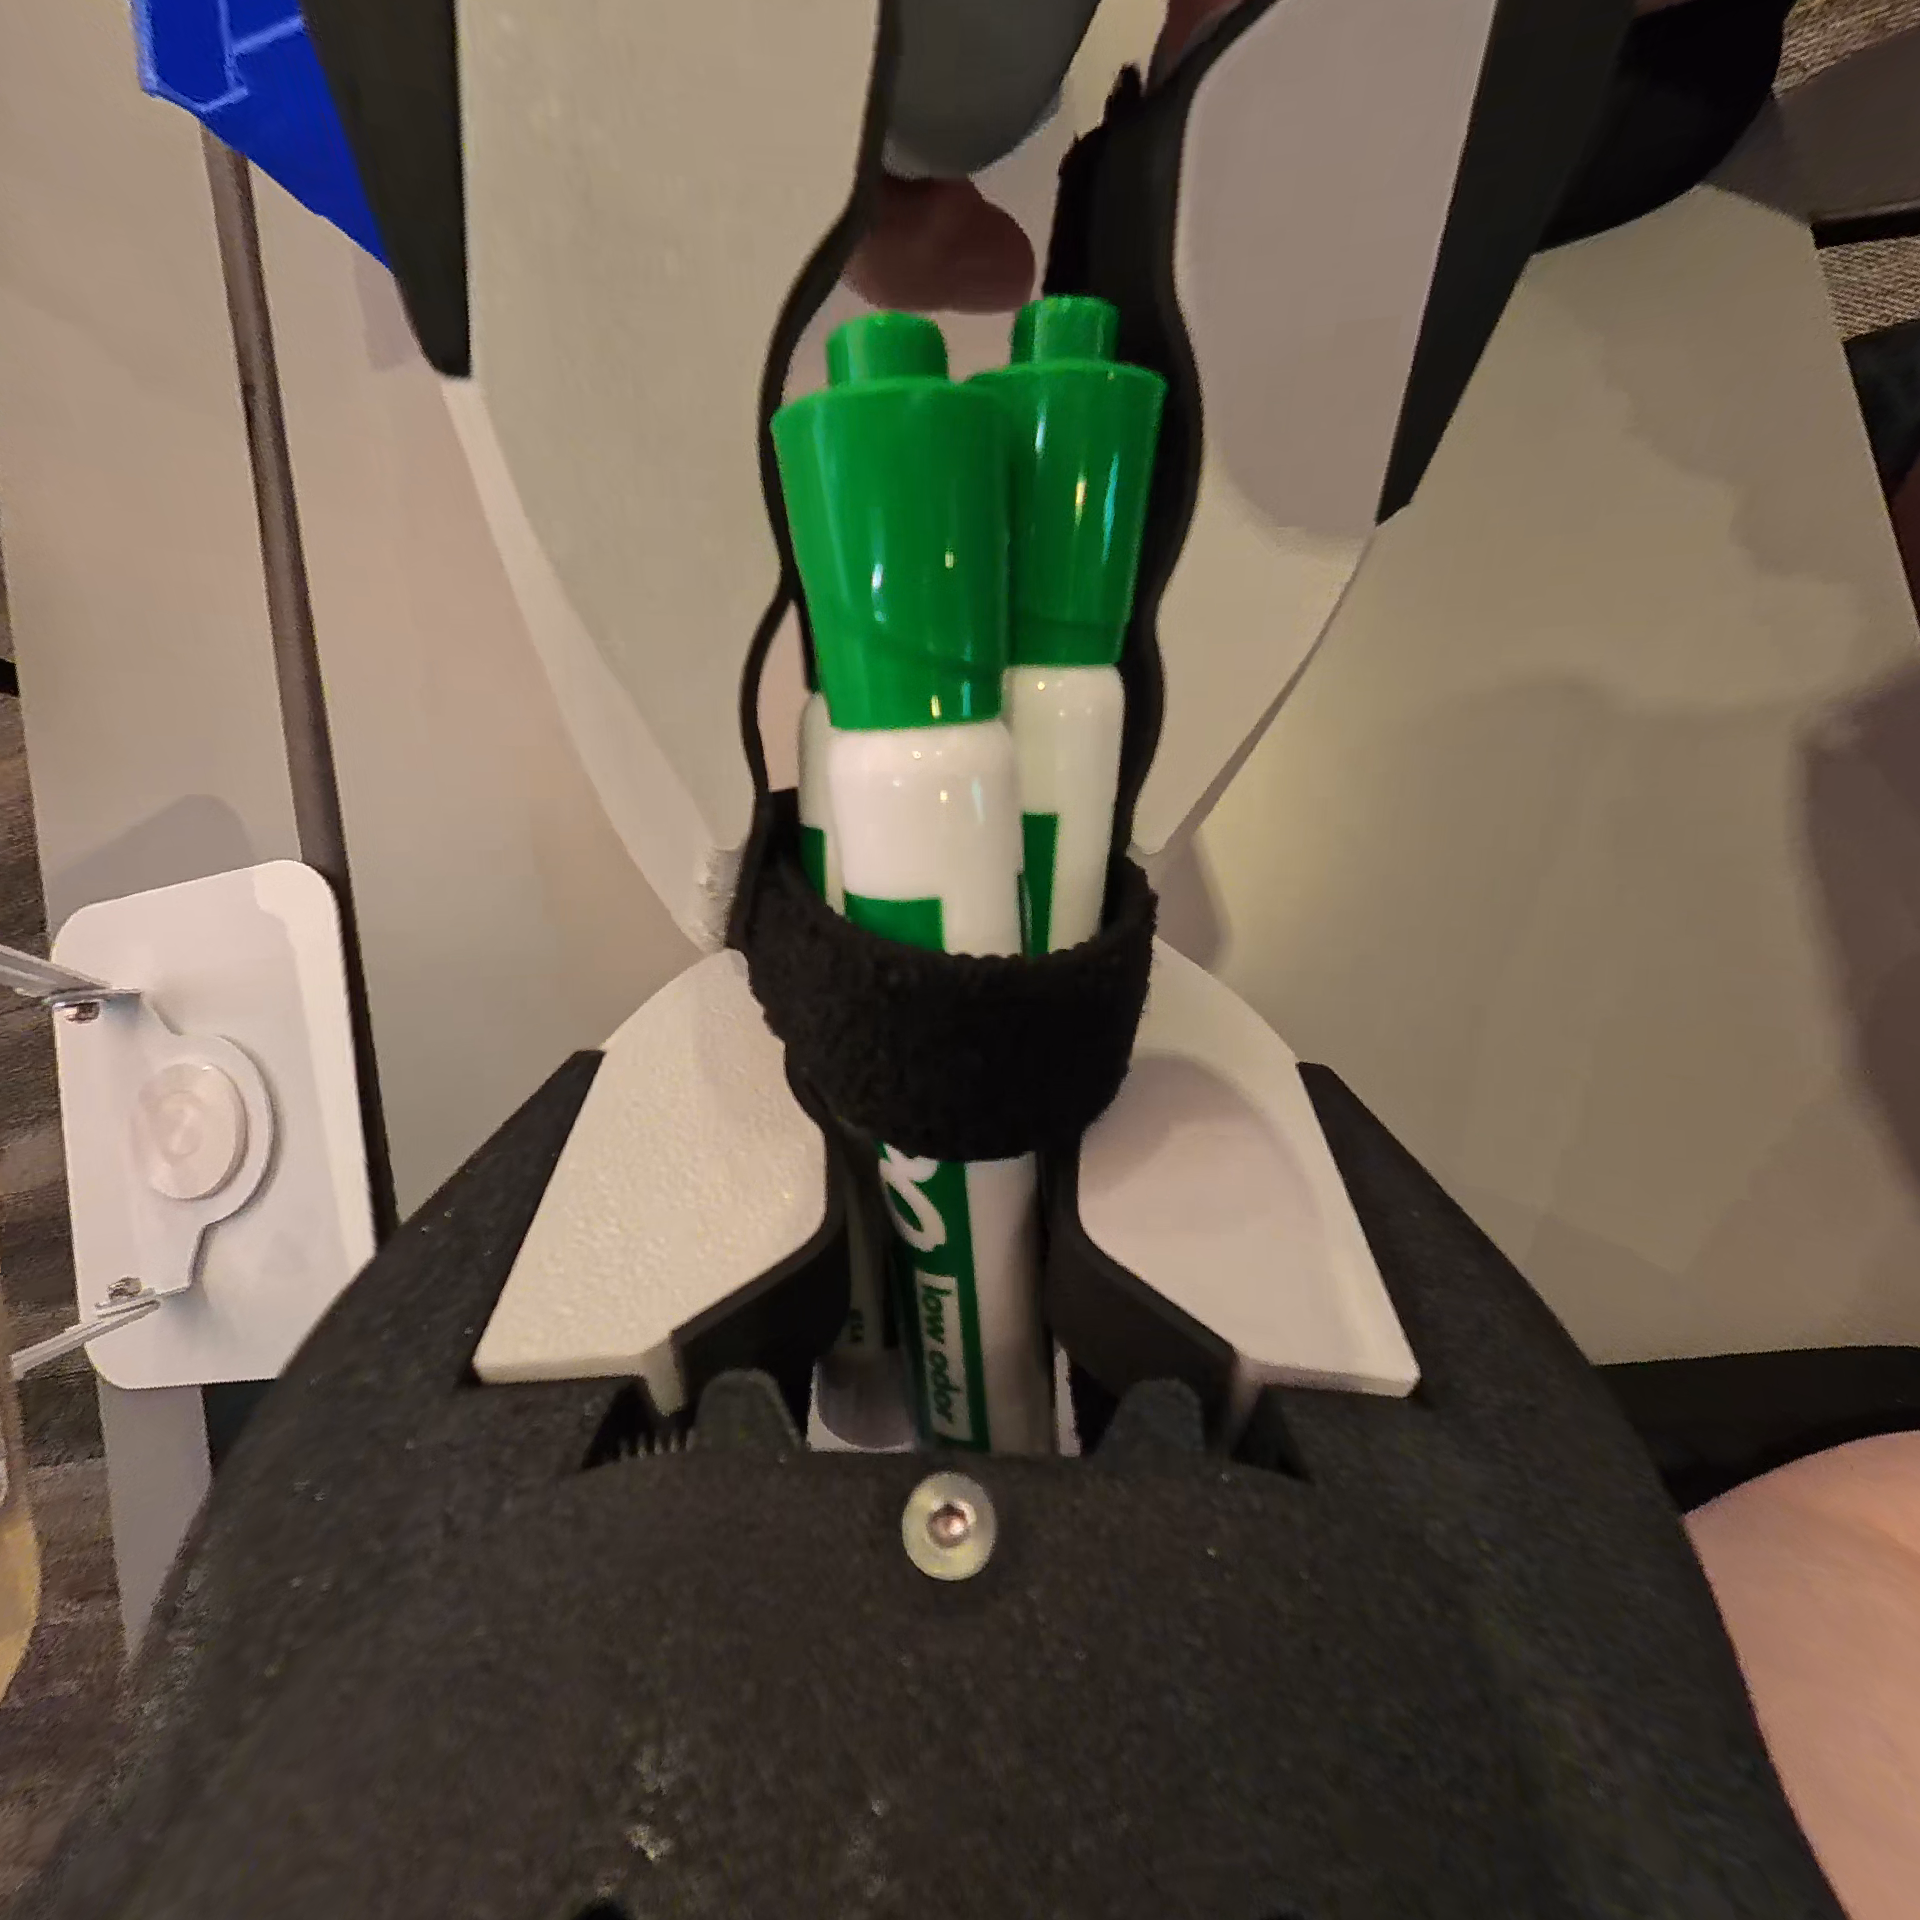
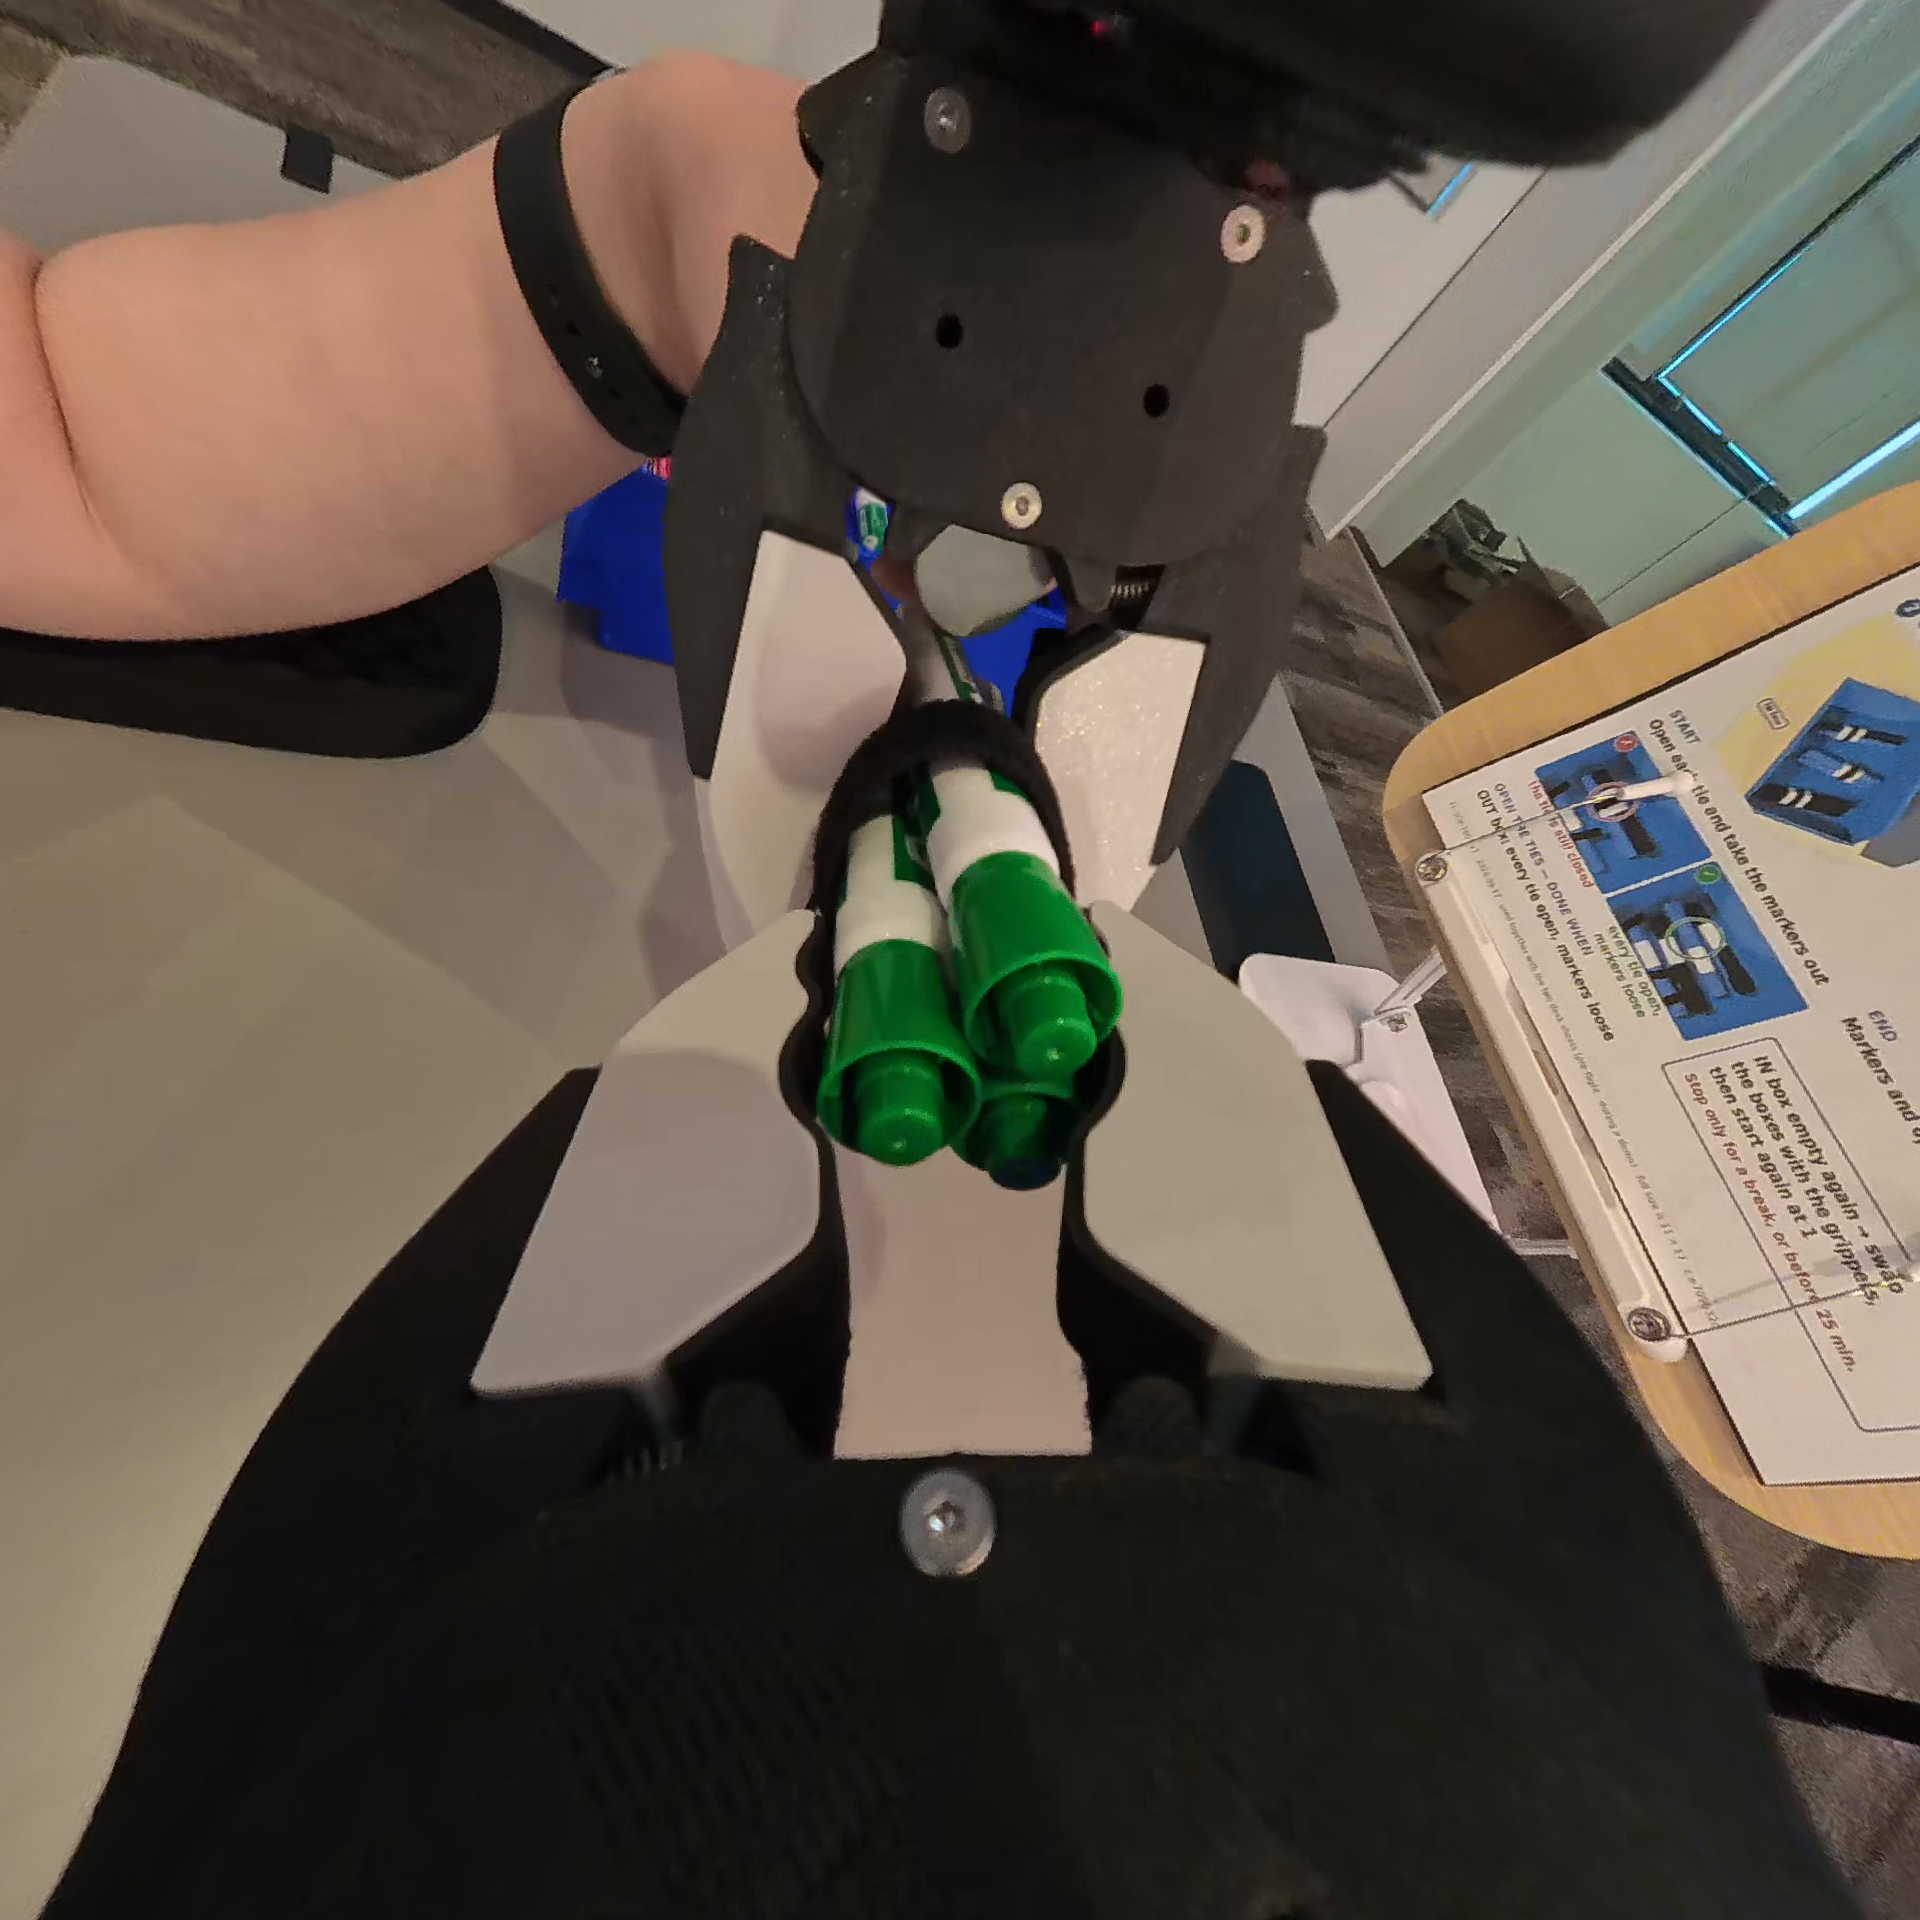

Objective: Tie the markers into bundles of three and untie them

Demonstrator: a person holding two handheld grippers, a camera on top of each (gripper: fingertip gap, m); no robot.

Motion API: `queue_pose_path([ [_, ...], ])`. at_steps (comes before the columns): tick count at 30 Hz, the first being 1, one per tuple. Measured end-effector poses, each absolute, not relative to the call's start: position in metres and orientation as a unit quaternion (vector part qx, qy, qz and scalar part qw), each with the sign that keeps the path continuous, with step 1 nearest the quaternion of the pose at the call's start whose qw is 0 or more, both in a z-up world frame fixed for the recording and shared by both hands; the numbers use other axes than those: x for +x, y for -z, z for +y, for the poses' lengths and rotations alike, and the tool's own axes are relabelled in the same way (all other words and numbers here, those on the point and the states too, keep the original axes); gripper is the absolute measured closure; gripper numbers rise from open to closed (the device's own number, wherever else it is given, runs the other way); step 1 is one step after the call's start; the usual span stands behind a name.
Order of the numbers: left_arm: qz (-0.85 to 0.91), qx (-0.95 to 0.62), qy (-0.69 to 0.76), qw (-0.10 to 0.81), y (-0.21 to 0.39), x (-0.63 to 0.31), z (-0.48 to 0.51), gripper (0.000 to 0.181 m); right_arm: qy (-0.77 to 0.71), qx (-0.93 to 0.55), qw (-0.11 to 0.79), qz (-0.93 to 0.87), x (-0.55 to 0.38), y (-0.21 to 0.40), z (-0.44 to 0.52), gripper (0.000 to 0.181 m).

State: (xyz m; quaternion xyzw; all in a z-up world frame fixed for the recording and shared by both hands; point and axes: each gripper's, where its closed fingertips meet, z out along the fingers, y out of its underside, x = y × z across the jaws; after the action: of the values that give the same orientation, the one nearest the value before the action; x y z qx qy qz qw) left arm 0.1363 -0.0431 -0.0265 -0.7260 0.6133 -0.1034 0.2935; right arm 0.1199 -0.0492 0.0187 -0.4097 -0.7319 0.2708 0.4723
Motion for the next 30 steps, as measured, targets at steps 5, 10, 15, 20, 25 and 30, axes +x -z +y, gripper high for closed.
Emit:
queue_pose_path([
  [5, 0.607, -0.725, 0.080, 0.314, 0.019, 0.133, -0.039, 0.139, -0.300, -0.420, 0.479, -0.710, 0.117, -0.026, -0.048, 0.134],
  [10, 0.595, -0.730, 0.070, 0.330, 0.014, 0.129, -0.034, 0.139, -0.312, -0.434, 0.487, -0.691, 0.115, -0.031, -0.042, 0.131],
  [15, 0.589, -0.733, 0.060, 0.335, 0.013, 0.127, -0.031, 0.139, -0.330, -0.445, 0.484, -0.678, 0.113, -0.032, -0.040, 0.128],
  [20, 0.588, -0.732, 0.063, 0.338, 0.011, 0.127, -0.031, 0.139, -0.324, -0.439, 0.495, -0.676, 0.112, -0.033, -0.040, 0.128],
  [25, 0.585, -0.735, 0.060, 0.338, 0.012, 0.125, -0.029, 0.139, -0.317, -0.443, 0.502, -0.672, 0.111, -0.033, -0.036, 0.126],
  [30, 0.584, -0.734, 0.060, 0.342, 0.011, 0.124, -0.029, 0.139, -0.313, -0.451, 0.504, -0.667, 0.110, -0.033, -0.034, 0.122],
])
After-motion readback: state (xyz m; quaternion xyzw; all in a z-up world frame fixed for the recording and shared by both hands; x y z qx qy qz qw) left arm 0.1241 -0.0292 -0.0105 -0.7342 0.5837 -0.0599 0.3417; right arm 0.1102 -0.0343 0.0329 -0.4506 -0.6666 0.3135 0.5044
